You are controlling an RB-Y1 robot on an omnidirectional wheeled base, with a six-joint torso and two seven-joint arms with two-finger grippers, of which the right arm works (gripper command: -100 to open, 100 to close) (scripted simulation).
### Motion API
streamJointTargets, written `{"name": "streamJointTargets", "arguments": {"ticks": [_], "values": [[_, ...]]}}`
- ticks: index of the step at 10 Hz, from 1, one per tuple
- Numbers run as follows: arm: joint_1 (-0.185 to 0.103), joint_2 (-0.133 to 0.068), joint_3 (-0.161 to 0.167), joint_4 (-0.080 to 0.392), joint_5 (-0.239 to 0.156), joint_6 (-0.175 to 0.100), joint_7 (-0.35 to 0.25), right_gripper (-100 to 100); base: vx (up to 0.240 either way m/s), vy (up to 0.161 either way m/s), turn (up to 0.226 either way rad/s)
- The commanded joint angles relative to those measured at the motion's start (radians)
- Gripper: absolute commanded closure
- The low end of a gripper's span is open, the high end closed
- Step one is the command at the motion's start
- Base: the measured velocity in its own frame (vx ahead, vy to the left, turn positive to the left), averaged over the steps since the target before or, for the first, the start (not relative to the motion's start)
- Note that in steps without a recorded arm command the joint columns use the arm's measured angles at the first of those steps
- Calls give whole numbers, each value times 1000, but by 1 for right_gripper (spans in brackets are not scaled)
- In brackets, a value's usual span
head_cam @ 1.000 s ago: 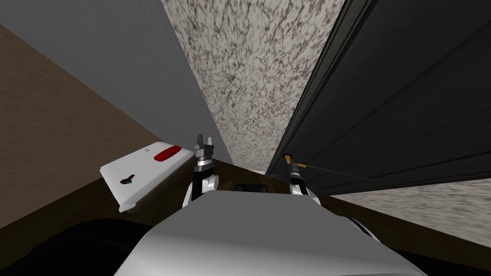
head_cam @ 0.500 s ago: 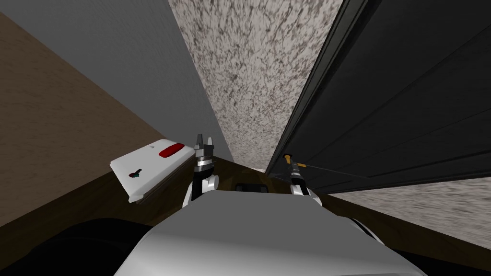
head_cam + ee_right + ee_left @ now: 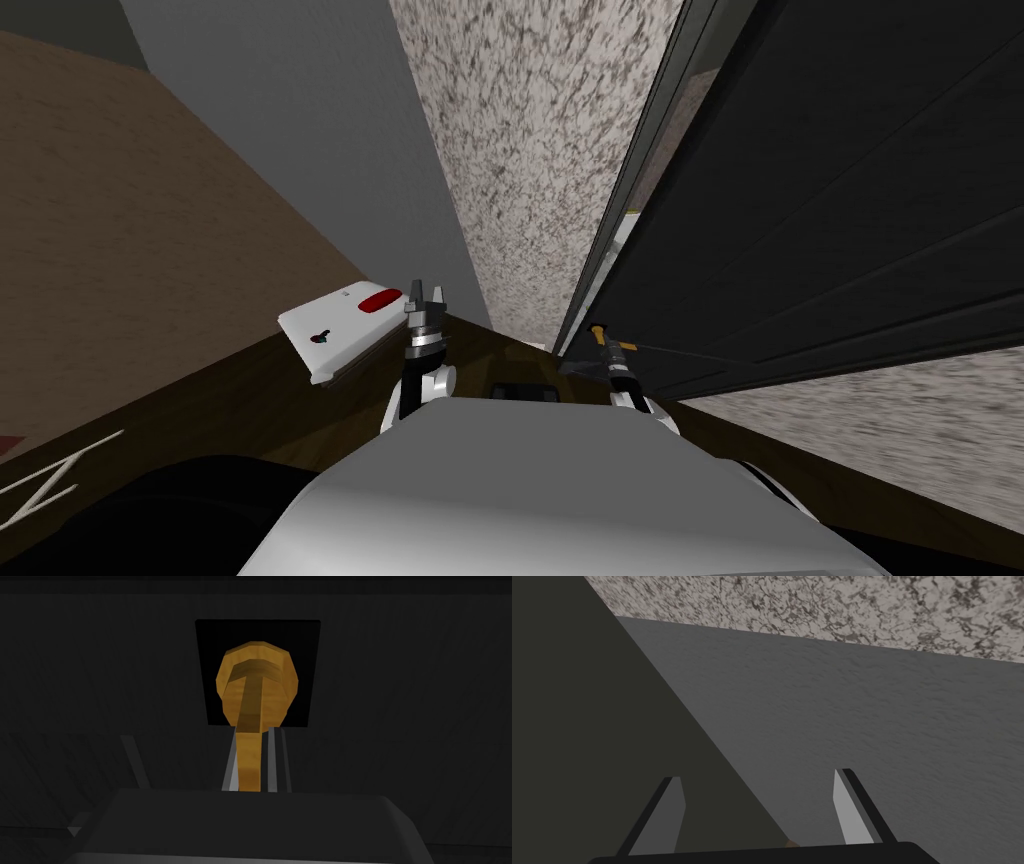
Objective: Pull the door open
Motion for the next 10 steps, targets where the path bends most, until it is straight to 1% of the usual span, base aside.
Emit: {"name": "streamJointTargets", "arguments": {"ticks": [1, 2, 3, 4, 8, 10], "values": [[10, -12, 12, -10, 7, -6, -16, 100, -175, -30, 64], [13, -15, 17, -11, 10, -10, -22, 100, -179, -26, 47], [13, -9, 16, -15, 9, -2, -16, 100, -84, -7, 16], [20, -8, 23, -22, 9, 0, -17, 100, -150, -21, 105], [38, -12, 39, -52, 2, 4, -14, 100, -235, -62, 176], [49, -14, 50, -71, -2, 7, -12, 100, -256, -113, 226]]}}
